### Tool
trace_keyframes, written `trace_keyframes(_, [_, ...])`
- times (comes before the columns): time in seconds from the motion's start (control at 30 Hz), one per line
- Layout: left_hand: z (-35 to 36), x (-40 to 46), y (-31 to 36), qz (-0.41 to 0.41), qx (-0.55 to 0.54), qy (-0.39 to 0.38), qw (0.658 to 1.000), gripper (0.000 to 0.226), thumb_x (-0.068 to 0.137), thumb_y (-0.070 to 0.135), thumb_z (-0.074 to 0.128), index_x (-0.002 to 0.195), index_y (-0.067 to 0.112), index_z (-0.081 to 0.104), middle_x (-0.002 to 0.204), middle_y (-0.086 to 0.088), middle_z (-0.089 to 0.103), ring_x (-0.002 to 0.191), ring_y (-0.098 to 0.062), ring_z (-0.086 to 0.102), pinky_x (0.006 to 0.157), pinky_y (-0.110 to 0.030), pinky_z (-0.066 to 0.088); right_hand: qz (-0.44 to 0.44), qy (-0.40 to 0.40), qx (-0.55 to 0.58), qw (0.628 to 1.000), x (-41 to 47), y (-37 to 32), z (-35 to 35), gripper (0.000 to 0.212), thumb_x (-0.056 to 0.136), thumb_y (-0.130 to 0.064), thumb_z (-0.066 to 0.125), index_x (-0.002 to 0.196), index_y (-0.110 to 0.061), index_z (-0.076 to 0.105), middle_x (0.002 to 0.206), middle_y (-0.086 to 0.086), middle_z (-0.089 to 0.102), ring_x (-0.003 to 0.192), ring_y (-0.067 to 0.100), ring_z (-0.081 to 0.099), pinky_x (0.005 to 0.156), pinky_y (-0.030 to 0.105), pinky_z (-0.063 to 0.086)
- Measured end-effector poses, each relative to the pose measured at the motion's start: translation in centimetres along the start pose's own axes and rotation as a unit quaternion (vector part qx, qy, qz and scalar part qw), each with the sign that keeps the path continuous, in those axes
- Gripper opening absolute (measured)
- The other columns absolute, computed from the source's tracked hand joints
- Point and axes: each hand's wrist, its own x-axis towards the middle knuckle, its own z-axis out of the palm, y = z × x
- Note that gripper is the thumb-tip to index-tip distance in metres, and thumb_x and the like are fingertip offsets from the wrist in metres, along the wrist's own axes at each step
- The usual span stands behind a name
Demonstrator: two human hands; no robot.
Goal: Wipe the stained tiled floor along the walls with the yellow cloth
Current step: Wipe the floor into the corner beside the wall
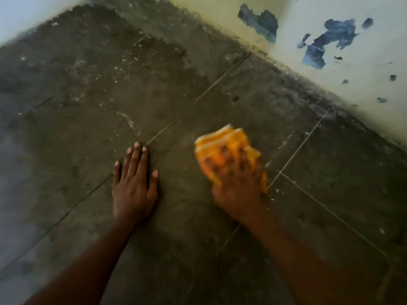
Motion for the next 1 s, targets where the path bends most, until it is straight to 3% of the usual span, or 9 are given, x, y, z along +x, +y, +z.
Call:
trace_keyframes(0.17, [-0.3, 0.1, -0.1, 0.0, -0.007, -0.011, 1.0, 0.072, 0.104, 0.053, 0.025, 0.169, 0.024, 0.016, 0.177, 0.008, 0.005, 0.163, -0.008, -0.002, 0.133, -0.041, -0.001, -0.24, -0.03, -0.037, 0.97, -8.4, 2.5, -1.0, 0.088, 0.074, -0.059, 0.055, 0.157, -0.055, 0.028, 0.174, -0.005, 0.015, 0.16, 0.036, 0.016, 0.117, 0.061, 0.019])
trace_keyframes(0.23, [0.3, 0.0, -0.1, 0.003, -0.004, -0.014, 1.0, 0.071, 0.104, 0.054, 0.022, 0.169, 0.025, 0.012, 0.177, 0.008, 0.001, 0.163, -0.008, -0.006, 0.133, -0.041, -0.002, -0.195, -0.02, -0.078, 0.977, -6.5, 7.4, -1.5, 0.087, 0.077, -0.058, 0.053, 0.16, -0.051, 0.025, 0.174, 0.0, 0.015, 0.159, 0.037, 0.016, 0.116, 0.069, 0.023])
trace_keyframes(0.4, [0.7, 0.0, -0.5, 0.007, 0.01, -0.007, 1.0, 0.071, 0.104, 0.053, 0.022, 0.169, 0.025, 0.013, 0.177, 0.008, 0.002, 0.164, -0.01, -0.003, 0.133, -0.044, 0.0, 0.114, 0.0, -0.021, 0.993, 3.6, 11.8, -3.1, 0.077, 0.084, -0.066, 0.024, 0.159, -0.056, 0.01, 0.176, -0.007, -0.001, 0.16, 0.036, 0.002, 0.118, 0.076, 0.012])
trace_keyframes(0.47, [0.5, -0.1, 0.1, 0.0, 0.011, -0.007, 1.0, 0.072, 0.104, 0.053, 0.022, 0.169, 0.023, 0.016, 0.177, 0.006, 0.005, 0.164, -0.011, -0.001, 0.133, -0.045, 0.002, 0.125, -0.009, -0.016, 0.992, 4.4, 8.9, -2.5, 0.079, 0.083, -0.066, 0.024, 0.16, -0.054, 0.012, 0.176, -0.004, -0.001, 0.159, 0.042, 0.002, 0.117, 0.078, 0.009])
trace_keyframes(0.6, [-0.4, 0.2, 1.0, -0.015, 0.035, 0.002, 0.999, 0.072, 0.103, 0.051, 0.024, 0.166, 0.019, 0.027, 0.175, -0.003, 0.021, 0.163, -0.021, 0.015, 0.132, -0.051, 0.013, -0.053, -0.017, -0.025, 0.998, -2.8, 2.7, -1.1, 0.079, 0.087, -0.054, 0.044, 0.158, -0.059, 0.013, 0.175, -0.01, 0.001, 0.161, 0.037, 0.004, 0.117, 0.072, 0.013])
trace_keyframes(0.67, [-0.7, 2.0, 2.1, 0.004, 0.037, 0.002, 0.999, 0.068, 0.103, 0.05, 0.026, 0.163, 0.019, 0.037, 0.171, -0.006, 0.032, 0.16, -0.027, 0.027, 0.13, -0.051, 0.017, -0.114, -0.007, -0.028, 0.993, -4.0, 4.9, -1.6, 0.081, 0.085, -0.055, 0.05, 0.159, -0.058, 0.015, 0.175, -0.01, 0.006, 0.161, 0.034, 0.009, 0.117, 0.072, 0.021])
trace_keyframes(0.8, [0.9, 6.8, 5.8, 0.095, -0.006, -0.021, 0.995, 0.062, 0.103, 0.051, 0.025, 0.162, 0.033, 0.036, 0.174, 0.003, 0.026, 0.162, -0.022, 0.02, 0.131, -0.047, 0.012, 0.034, 0.039, -0.043, 0.998, 1.0, 12.3, -2.6, 0.079, 0.086, -0.057, 0.038, 0.162, -0.048, 0.017, 0.174, 0.004, 0.017, 0.157, 0.04, 0.019, 0.112, 0.078, 0.028])
trace_keyframes(0.9, [2.7, 7.8, 6.7, 0.058, 0.019, -0.008, 0.998, 0.059, 0.106, 0.052, 0.024, 0.164, 0.044, 0.024, 0.176, 0.011, 0.012, 0.164, -0.016, 0.007, 0.132, -0.048, 0.008, 0.177, 0.015, -0.004, 0.984, 7.9, 13.9, -2.8, 0.083, 0.08, -0.074, 0.017, 0.16, -0.053, 0.013, 0.175, -0.001, 0.006, 0.16, 0.04, 0.003, 0.12, 0.075, 0.013])
trace_keyframes(1.0, [2.5, 7.5, 7.1, 0.059, 0.016, -0.003, 0.998, 0.058, 0.105, 0.052, 0.025, 0.163, 0.047, 0.025, 0.176, 0.011, 0.015, 0.164, -0.016, 0.01, 0.132, -0.049, 0.012, 0.215, 0.025, 0.004, 0.976, 10.0, 11.2, -2.8, 0.078, 0.082, -0.076, 0.025, 0.157, -0.056, 0.023, 0.174, -0.003, 0.016, 0.159, 0.041, 0.013, 0.119, 0.076, 0.01])
